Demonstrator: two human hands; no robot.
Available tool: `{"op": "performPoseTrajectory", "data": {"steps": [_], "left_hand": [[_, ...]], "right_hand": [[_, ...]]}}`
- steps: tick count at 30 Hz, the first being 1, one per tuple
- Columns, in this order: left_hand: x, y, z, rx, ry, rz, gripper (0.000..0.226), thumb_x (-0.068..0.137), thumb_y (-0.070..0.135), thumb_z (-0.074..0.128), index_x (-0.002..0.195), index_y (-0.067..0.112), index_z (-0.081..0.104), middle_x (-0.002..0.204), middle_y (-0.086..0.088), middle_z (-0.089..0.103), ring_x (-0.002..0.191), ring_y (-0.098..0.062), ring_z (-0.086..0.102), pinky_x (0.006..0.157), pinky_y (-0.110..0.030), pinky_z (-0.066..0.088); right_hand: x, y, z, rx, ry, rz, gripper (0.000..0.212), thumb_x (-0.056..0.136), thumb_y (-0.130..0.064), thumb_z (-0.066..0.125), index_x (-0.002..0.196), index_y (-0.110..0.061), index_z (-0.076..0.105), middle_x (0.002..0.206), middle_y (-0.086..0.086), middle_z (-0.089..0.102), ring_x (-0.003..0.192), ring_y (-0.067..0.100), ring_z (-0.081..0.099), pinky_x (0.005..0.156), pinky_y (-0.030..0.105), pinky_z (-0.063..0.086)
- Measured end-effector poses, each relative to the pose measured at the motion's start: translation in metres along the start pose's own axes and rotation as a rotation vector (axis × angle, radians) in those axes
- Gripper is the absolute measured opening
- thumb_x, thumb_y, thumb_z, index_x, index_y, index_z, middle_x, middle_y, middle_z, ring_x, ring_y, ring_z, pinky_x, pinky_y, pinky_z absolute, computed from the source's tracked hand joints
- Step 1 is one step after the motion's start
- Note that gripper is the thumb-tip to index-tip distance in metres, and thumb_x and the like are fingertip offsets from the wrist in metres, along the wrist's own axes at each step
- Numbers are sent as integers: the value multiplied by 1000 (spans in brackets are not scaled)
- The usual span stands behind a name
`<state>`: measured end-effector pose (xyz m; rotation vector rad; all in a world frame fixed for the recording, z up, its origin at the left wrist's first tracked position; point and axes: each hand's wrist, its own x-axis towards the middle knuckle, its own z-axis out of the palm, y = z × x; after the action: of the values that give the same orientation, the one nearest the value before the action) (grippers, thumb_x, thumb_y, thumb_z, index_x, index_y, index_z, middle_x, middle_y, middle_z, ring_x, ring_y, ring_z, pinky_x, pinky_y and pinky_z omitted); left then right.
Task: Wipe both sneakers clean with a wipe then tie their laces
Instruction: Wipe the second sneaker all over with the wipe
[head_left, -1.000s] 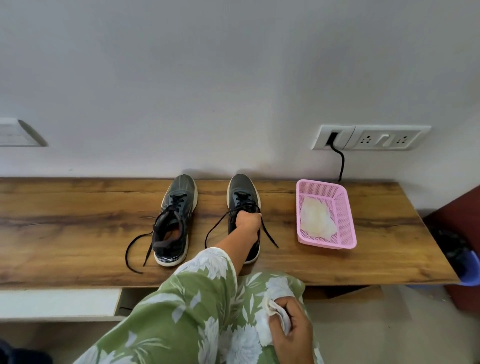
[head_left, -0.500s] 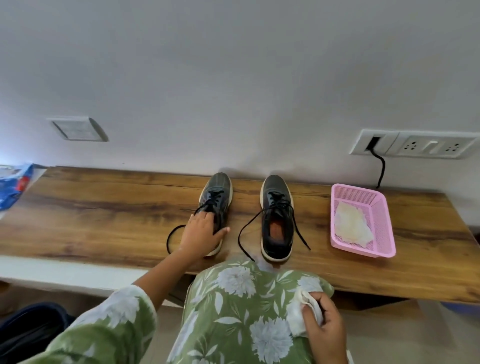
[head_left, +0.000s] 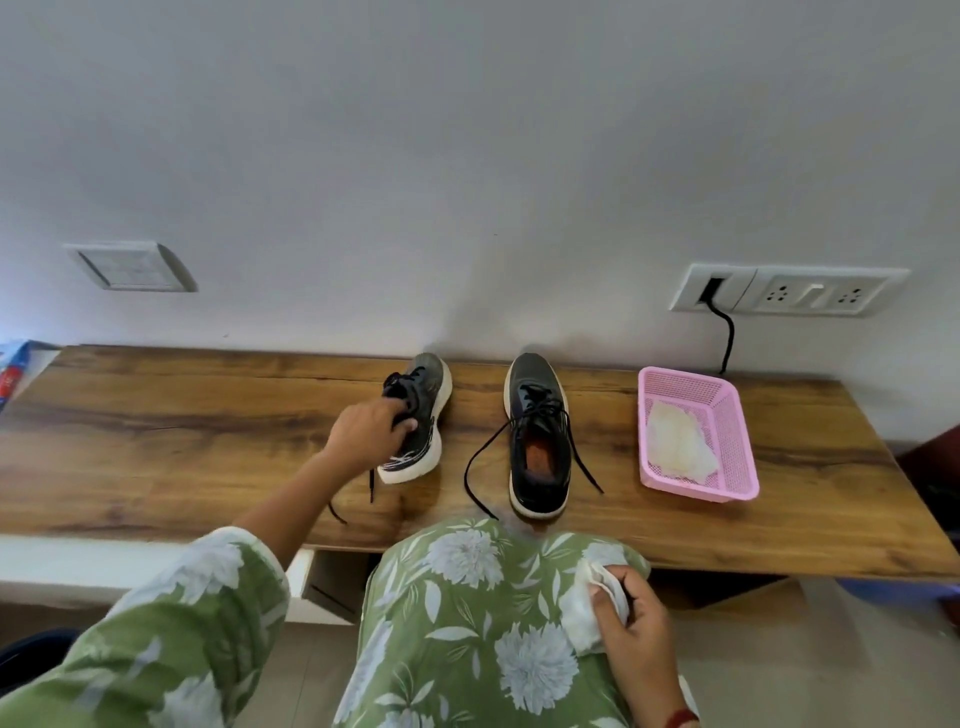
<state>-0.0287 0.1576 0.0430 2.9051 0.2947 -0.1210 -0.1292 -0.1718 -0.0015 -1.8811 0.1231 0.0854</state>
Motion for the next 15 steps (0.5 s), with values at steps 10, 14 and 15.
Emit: {"op": "performPoseTrajectory", "data": {"steps": [10,14,15], "left_hand": [[-68,43,-38,-1168,-69,-171,17,95,21,56,91,11,70,78,-2,72,72,-15,66,62,-22,50],[-94,68,-24,-1186,-151,-179,21,95,23,57,95,7,70,82,-8,73,70,-15,68,60,-23,51],[-99,73,-19,-1216,-164,-189,22,95,22,57,95,4,70,84,-11,73,73,-18,68,65,-27,53]], "right_hand": [[-3,-34,-24,672,-40,519,28,91,3,46,114,-13,53,106,11,61,88,25,61,49,23,54],[-12,-54,-36,886,-105,602,35,94,5,34,117,-13,51,110,16,58,82,28,60,48,27,56],[-14,-58,-36,921,-121,617,37,93,7,34,118,-13,52,110,18,58,80,28,61,50,27,56]]}}
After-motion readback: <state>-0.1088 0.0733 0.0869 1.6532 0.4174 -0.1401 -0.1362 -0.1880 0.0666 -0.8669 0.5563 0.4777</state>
